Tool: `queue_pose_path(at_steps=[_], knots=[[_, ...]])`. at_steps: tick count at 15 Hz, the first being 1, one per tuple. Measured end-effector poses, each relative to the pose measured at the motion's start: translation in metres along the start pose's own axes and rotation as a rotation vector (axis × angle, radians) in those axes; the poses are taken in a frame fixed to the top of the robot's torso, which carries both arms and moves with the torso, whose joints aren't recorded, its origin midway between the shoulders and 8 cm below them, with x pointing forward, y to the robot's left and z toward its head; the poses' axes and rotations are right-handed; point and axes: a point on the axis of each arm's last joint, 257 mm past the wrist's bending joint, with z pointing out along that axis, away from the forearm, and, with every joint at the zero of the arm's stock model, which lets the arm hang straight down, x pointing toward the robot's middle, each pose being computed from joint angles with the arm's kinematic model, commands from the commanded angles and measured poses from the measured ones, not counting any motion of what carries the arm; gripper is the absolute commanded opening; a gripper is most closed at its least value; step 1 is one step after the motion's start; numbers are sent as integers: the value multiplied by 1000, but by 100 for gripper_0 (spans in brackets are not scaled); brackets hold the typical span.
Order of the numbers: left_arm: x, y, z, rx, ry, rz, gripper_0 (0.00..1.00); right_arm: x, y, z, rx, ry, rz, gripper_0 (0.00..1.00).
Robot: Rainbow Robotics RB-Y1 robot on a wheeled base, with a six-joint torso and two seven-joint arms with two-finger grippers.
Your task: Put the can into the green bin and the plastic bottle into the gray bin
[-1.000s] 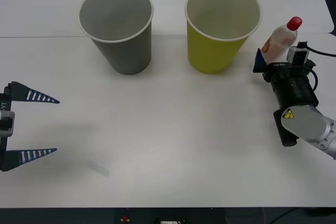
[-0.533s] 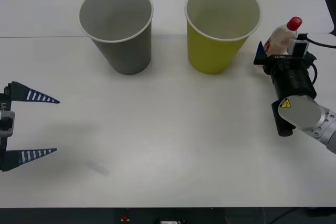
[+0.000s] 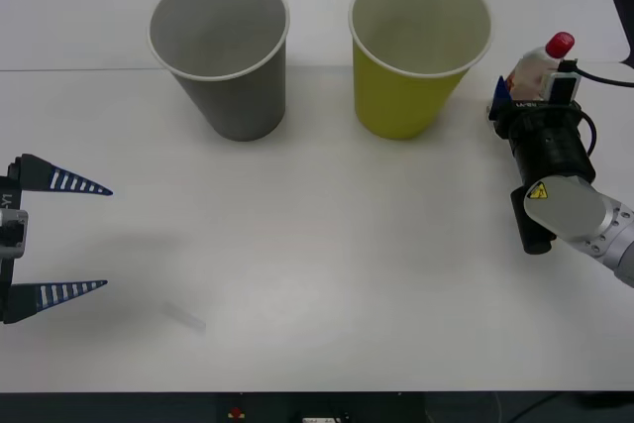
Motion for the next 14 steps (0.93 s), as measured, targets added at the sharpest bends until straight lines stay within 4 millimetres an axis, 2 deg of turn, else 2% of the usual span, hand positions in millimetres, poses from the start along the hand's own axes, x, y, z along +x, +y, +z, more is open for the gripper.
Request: queue_pose_path(at_steps=[7, 10, 14], knots=[[0, 0, 0, 0, 0, 0, 100, 0, 1, 0, -5, -1, -11, 0], [0, 0, 0, 0, 0, 0, 100, -7, 4, -2, -30, -6, -12, 0], [0, 0, 0, 0, 0, 0, 100, -17, 6, -15, -86, -6, 9, 0]])
